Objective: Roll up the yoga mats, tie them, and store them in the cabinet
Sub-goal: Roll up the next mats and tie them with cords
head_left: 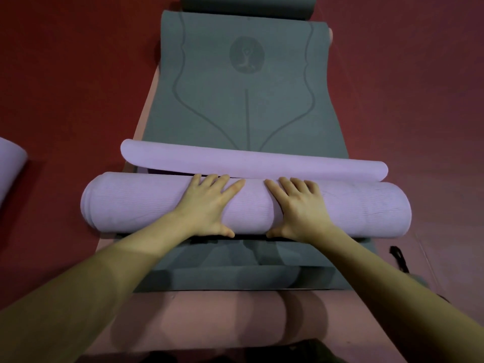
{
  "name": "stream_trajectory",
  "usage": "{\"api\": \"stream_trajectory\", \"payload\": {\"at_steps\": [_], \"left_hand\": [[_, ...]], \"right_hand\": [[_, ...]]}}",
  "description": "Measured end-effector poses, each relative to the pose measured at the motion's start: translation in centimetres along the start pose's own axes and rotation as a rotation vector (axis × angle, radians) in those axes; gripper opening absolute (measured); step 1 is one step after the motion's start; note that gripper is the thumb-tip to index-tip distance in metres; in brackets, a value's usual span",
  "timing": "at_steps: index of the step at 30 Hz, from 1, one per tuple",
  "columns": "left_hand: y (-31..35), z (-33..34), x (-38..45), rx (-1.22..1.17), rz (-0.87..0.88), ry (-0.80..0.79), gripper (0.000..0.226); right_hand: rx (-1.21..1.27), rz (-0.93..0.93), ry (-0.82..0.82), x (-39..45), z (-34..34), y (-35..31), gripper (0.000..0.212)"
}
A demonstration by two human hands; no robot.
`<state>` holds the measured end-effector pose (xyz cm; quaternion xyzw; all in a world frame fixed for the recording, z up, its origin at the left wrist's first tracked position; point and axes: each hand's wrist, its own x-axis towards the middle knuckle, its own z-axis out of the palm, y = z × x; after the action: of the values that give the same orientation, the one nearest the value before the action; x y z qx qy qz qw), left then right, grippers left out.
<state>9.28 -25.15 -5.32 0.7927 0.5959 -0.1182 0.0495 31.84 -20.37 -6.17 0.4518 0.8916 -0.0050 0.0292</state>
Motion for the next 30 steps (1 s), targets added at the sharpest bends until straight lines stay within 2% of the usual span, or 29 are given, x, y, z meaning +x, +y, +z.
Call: {"api": "stream_trajectory", "payload": {"at_steps": [6, 12, 15, 17, 20, 21, 25, 28, 30], "left_hand": [[-1.0, -0.6, 1.8, -0.114, -0.042, -0.012, 0.107], [-1.6, -0.7, 5.3, -0.242, -0.184, 0.020, 0.079], [-2.1, -0.9, 6.2, -0.216, -0.218, 0.102, 0.078], [-1.5, -0.7, 5.9, -0.179, -0.181, 0.165, 0.083], [0.3, 0.3, 5.2, -0.142, -0.181, 0.261, 0.077], [0.6, 0.3, 5.3, -0.146, -0.212, 0.236, 0.076], [-0.3, -0.4, 7.1, -0.150, -0.255, 0.211, 0.084], [-1.5, -0.6, 9.1, -0.139, -0.269, 0.194, 0.072], [-2.1, -0.7, 10.2, -0.175, -0.275, 0.145, 0.066]], "right_hand": [[-0.018, 0.002, -0.147, 1.4, -0.6, 0.7, 0.121], [0.099, 0.132, -0.109, 3.4, -0.6, 0.7, 0.098], [0.117, 0.191, -0.122, 5.9, -0.6, 1.4, 0.084], [0.123, 0.221, -0.137, 7.5, -0.7, 2.0, 0.073], [0.146, 0.247, -0.142, 9.3, -0.9, 2.7, 0.070], [0.150, 0.257, -0.134, 9.6, -0.9, 2.8, 0.069], [0.171, 0.303, 0.007, 9.2, -0.5, 2.4, 0.064], [0.090, 0.222, 0.203, 7.4, 0.7, 1.3, 0.062], [0.059, 0.198, 0.239, 6.5, 1.7, 1.3, 0.056]]}}
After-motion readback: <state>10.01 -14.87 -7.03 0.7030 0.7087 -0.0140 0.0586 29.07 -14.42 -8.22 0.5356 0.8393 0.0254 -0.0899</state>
